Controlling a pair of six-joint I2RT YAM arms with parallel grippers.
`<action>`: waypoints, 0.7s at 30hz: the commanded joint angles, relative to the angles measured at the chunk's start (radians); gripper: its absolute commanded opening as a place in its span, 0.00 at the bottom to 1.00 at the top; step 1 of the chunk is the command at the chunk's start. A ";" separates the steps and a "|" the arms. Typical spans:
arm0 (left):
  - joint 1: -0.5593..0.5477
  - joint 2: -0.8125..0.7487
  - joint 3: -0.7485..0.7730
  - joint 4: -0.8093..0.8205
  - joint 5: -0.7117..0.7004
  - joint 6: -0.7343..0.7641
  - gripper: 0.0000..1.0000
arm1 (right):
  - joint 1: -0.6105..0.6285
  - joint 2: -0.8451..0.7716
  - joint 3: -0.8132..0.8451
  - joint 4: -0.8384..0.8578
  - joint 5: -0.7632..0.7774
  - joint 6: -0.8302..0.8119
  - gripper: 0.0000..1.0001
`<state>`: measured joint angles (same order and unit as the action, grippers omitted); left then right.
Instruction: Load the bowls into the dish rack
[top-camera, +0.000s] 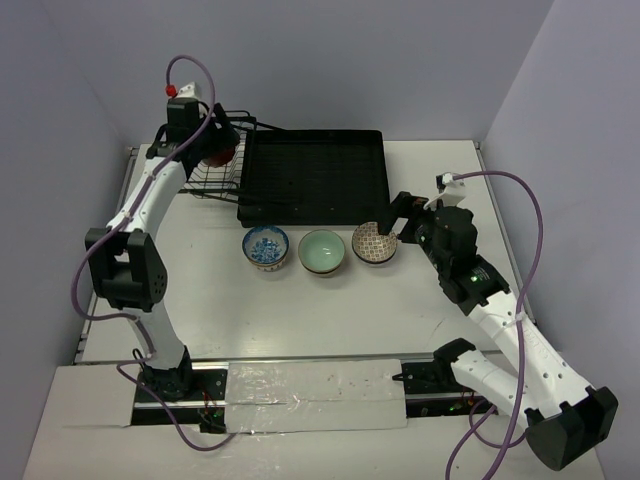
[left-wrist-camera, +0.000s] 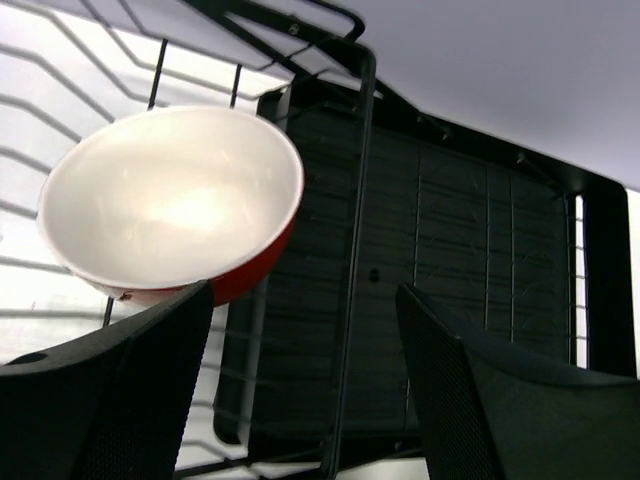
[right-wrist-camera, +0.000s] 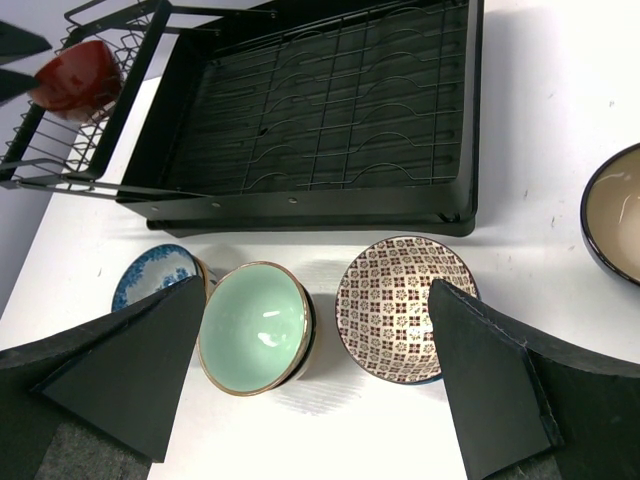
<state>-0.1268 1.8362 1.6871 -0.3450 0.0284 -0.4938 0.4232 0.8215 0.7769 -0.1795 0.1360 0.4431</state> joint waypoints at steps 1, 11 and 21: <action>0.003 0.049 0.072 0.012 -0.010 -0.006 0.79 | 0.003 -0.001 0.009 0.031 -0.003 -0.020 1.00; 0.001 -0.071 0.026 0.041 -0.108 0.130 0.80 | 0.003 -0.001 -0.001 0.026 0.007 -0.024 1.00; 0.001 0.006 0.192 -0.153 0.017 0.549 0.78 | 0.005 -0.002 -0.002 0.026 -0.003 -0.026 1.00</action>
<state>-0.1276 1.8297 1.8179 -0.4316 -0.0200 -0.1226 0.4229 0.8215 0.7769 -0.1799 0.1364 0.4309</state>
